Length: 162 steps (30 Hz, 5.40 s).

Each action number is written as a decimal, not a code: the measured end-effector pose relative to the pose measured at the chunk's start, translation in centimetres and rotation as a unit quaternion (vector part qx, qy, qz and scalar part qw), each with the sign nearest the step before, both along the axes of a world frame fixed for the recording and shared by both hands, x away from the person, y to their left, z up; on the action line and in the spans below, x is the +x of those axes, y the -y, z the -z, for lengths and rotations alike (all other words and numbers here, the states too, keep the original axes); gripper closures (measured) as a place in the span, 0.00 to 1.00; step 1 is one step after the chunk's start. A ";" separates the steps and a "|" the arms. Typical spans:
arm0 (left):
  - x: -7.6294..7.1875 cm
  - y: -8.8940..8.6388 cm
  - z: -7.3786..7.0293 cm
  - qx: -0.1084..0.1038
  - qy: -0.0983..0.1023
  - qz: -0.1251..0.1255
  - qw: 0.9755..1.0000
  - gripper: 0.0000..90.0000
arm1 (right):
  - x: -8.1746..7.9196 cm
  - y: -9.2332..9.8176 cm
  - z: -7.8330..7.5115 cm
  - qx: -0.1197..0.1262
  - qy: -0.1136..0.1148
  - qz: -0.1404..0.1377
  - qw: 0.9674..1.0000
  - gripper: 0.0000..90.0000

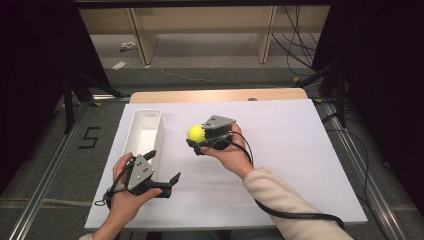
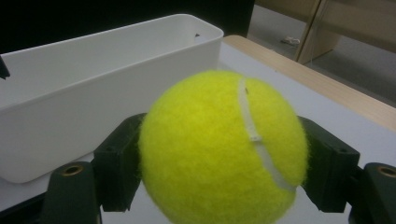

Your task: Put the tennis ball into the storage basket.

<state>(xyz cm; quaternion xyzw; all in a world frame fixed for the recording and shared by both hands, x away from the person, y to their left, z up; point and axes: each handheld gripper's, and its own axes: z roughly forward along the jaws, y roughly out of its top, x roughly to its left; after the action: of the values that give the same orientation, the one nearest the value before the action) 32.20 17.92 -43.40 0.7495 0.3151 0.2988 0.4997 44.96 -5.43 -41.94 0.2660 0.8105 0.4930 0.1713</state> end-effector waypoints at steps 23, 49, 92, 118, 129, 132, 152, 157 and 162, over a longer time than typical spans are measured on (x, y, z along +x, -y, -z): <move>0.0 0.0 0.0 0.001 0.001 0.001 1.000 0.00 | -0.5 -1.1 -0.5 0.010 0.004 -0.012 1.000 0.29; 0.0 0.0 0.0 0.002 0.001 0.002 1.000 0.00 | -0.7 -2.5 -0.8 0.018 0.002 -0.024 1.000 0.29; -0.1 0.1 0.0 0.001 -0.002 -0.001 1.000 0.00 | -0.7 -4.5 -1.0 0.024 -0.001 -0.033 0.999 0.29; -0.1 0.1 0.0 0.002 0.001 0.000 1.000 0.00 | -0.3 -5.5 -1.3 0.025 0.000 -0.037 0.999 0.29; -0.1 0.1 0.0 0.002 0.001 0.001 1.000 0.00 | -0.2 -5.9 -1.4 0.025 -0.002 -0.038 0.999 0.29; -0.1 0.1 0.0 0.003 0.001 0.001 1.000 0.00 | -0.1 -6.0 -1.5 0.027 -0.002 -0.039 0.999 0.29; -0.1 0.1 0.0 0.003 0.001 0.001 1.000 0.00 | 0.1 -6.9 -2.2 0.030 -0.002 -0.044 0.999 0.29; -0.1 0.1 0.0 0.002 0.001 0.001 1.000 0.00 | 0.2 -7.1 -2.4 0.031 -0.002 -0.044 0.999 0.29; -0.1 0.1 0.0 0.002 0.001 0.001 1.000 0.00 | 0.3 -7.3 -2.5 0.031 -0.002 -0.046 0.998 0.29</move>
<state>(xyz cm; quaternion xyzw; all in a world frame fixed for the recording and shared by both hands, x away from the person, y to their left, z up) 32.11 17.84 -43.39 0.7503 0.3130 0.2997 0.4992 45.23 1.87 -39.48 0.2349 0.8065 0.5246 0.1388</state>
